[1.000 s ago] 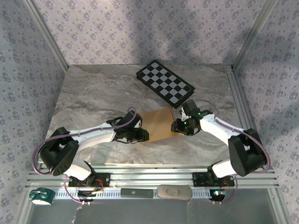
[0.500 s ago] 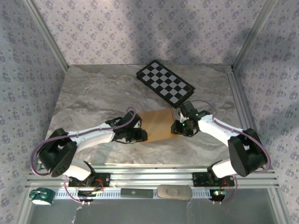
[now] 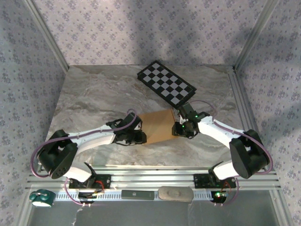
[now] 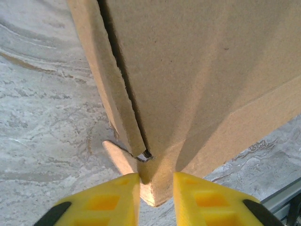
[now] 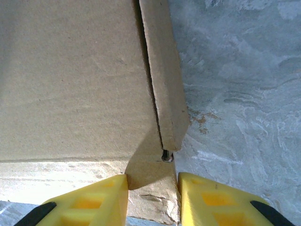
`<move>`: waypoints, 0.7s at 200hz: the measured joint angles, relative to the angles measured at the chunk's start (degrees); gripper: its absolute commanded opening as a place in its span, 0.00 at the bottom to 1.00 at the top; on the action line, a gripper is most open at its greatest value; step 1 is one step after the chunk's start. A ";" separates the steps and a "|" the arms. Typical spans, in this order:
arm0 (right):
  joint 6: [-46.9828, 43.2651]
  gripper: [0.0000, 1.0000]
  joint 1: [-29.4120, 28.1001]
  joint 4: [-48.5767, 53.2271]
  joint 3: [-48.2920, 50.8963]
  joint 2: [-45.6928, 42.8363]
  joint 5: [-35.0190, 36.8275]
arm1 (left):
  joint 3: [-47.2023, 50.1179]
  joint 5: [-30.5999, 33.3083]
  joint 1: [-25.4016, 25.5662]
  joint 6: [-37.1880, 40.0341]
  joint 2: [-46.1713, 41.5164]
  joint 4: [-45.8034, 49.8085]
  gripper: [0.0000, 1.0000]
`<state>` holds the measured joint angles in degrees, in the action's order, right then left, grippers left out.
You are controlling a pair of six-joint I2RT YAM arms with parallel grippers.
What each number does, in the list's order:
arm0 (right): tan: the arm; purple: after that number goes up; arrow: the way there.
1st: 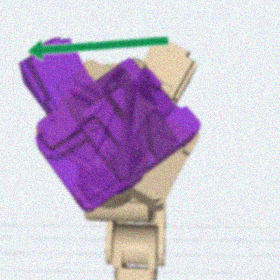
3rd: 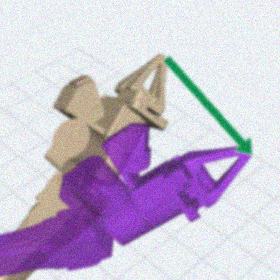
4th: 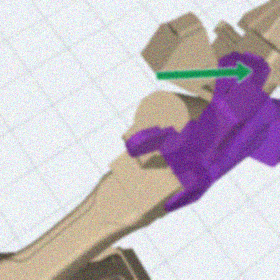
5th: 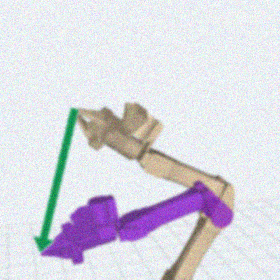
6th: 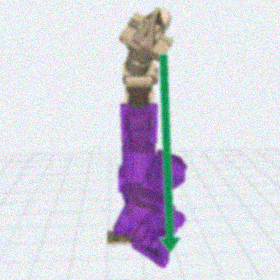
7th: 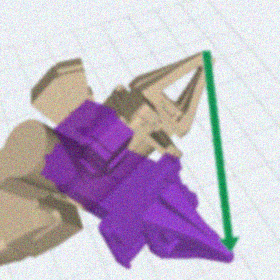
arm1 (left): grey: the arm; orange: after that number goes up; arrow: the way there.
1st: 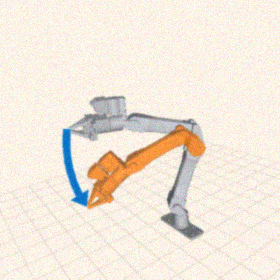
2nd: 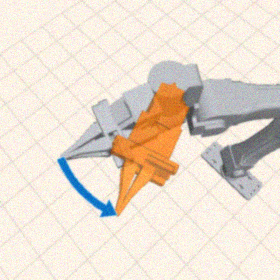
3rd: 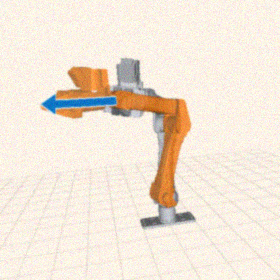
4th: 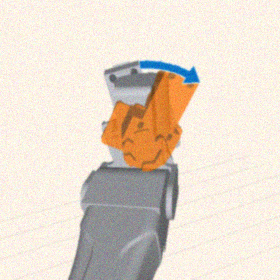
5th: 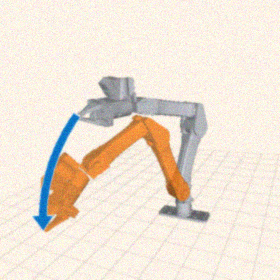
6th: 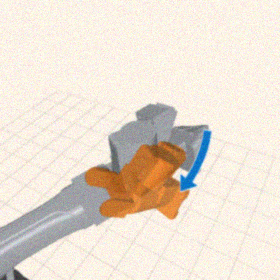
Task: Fold the paper box
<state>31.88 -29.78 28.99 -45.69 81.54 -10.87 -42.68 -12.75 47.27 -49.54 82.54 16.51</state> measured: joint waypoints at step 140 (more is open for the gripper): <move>-0.22 0.35 -4.57 3.06 -2.27 0.00 9.73 | 0.07 1.62 0.11 0.28 -0.09 -0.17 0.30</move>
<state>31.66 -34.35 32.05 -47.97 81.54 -1.15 -42.61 -11.14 47.37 -49.25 82.46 16.34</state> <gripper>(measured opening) 0.350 0.267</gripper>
